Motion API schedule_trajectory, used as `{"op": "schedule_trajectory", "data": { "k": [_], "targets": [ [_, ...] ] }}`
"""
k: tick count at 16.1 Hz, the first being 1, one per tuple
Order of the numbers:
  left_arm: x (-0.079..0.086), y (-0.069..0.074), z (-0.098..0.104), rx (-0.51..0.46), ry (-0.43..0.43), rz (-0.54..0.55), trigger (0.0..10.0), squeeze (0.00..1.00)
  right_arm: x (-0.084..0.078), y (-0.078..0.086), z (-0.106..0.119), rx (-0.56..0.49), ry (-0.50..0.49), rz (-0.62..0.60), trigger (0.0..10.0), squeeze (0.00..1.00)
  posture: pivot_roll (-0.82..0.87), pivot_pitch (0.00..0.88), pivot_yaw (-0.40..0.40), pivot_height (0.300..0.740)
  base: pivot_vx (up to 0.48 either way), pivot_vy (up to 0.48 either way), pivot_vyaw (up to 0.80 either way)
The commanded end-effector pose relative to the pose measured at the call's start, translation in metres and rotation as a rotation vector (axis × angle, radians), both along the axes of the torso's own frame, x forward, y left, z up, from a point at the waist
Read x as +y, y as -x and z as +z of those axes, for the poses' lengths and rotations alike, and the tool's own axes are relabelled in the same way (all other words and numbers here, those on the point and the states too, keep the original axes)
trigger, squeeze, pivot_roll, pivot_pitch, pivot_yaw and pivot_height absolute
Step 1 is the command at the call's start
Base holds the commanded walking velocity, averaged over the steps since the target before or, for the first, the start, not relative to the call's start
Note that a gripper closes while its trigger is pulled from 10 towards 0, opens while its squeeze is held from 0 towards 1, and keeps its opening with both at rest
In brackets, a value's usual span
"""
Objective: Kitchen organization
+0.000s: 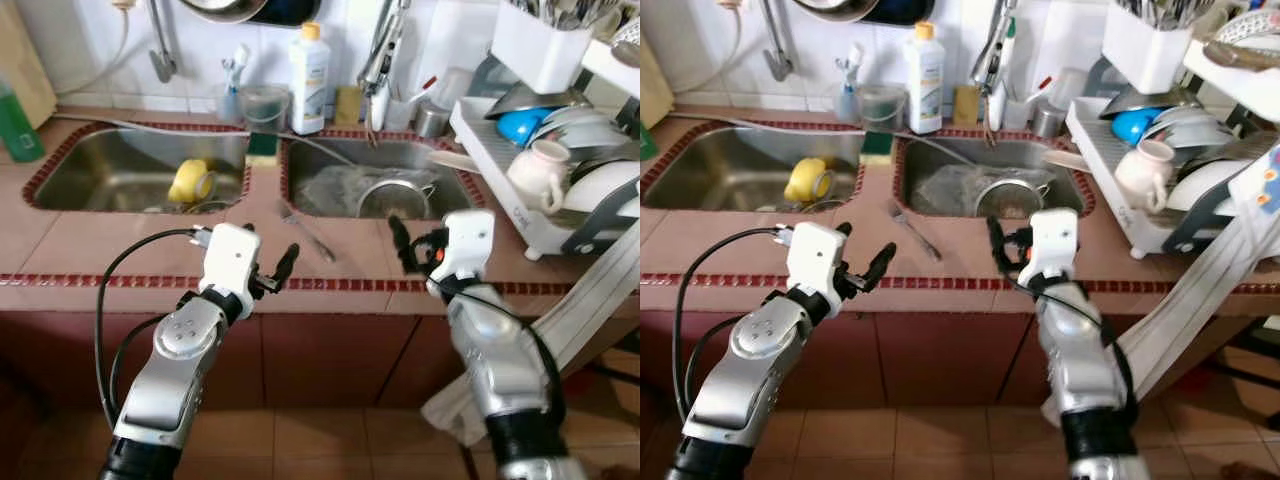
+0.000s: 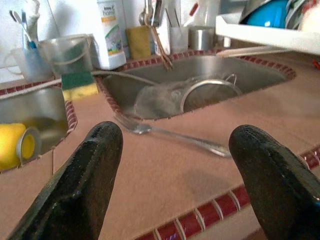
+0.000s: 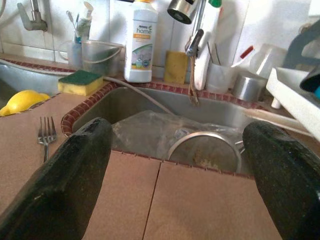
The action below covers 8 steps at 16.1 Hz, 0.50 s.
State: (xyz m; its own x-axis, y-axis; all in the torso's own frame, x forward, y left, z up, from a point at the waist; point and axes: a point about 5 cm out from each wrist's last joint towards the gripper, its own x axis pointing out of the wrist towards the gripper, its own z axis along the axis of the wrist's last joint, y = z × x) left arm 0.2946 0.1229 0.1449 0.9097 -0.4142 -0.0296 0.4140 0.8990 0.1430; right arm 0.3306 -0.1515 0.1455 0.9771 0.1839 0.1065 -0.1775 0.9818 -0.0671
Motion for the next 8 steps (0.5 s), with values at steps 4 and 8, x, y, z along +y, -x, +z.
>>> {"op": "schedule_trajectory", "data": {
  "k": [4,8],
  "targets": [
    [-0.0077,-0.0033,0.0047,0.035,-0.005,-0.024,10.0,0.00,-0.0149,-0.0067,0.0073,-0.019,0.052,-0.021,10.0,0.00,0.01,0.017,-0.049,0.740,0.000,0.000,0.00],
    [-0.0048,-0.0043,0.0071,0.035,0.008,-0.020,10.0,0.00,-0.0064,-0.0048,0.0028,-0.015,0.055,0.009,10.0,0.00,0.01,0.016,-0.047,0.740,0.269,0.000,0.00]
  ]
}}
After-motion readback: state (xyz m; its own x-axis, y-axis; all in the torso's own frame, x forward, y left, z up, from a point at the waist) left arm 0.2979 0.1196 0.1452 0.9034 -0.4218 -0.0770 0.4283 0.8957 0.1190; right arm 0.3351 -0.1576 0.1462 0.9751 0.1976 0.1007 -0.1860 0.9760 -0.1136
